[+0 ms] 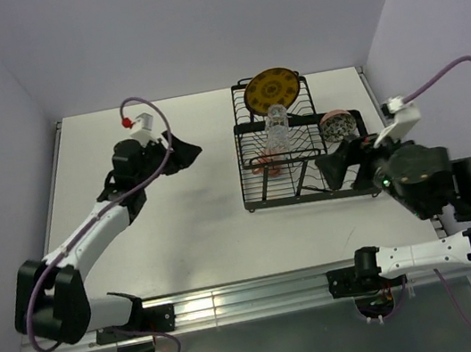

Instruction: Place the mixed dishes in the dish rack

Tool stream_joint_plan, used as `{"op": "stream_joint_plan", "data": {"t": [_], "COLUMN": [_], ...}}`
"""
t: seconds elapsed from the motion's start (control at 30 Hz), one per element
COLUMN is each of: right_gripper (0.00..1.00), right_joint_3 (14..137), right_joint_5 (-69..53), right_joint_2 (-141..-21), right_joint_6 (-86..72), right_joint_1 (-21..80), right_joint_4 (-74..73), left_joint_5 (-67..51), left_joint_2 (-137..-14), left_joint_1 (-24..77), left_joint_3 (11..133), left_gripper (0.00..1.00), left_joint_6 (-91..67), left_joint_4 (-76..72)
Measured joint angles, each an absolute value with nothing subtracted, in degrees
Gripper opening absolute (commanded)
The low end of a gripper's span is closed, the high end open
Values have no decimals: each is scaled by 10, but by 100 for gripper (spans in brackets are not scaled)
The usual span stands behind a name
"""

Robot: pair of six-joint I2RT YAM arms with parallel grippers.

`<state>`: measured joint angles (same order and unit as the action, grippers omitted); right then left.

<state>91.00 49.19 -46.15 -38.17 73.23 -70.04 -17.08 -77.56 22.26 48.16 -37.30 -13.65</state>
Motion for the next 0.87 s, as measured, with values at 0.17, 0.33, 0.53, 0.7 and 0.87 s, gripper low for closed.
{"op": "stream_joint_plan", "data": {"t": [0.17,0.33,0.53,0.7,0.87], "right_gripper": [93,94,99,100,100], "right_joint_3": [826,772,725,671,632], "right_joint_5": [447,388,364,364,369], "right_joint_2": [-493,-521,-493,-438,-401], "right_joint_6": [-395,-408,-446,-487,-520], "right_joint_1": [724,699,695,695,695], "right_joint_4": [-682,-646,-608,-585,-571], "left_joint_5": [-157,-156,-176,-194,-216], "left_joint_2": [-698,-670,-645,-632,-628], "left_joint_1": [188,188,187,187,188], "left_joint_3": [506,551,558,555,532], "left_gripper": [74,73,73,72,72], "left_joint_6": [-392,-416,-464,-505,-553], "left_joint_4": [-25,50,72,80,72]}}
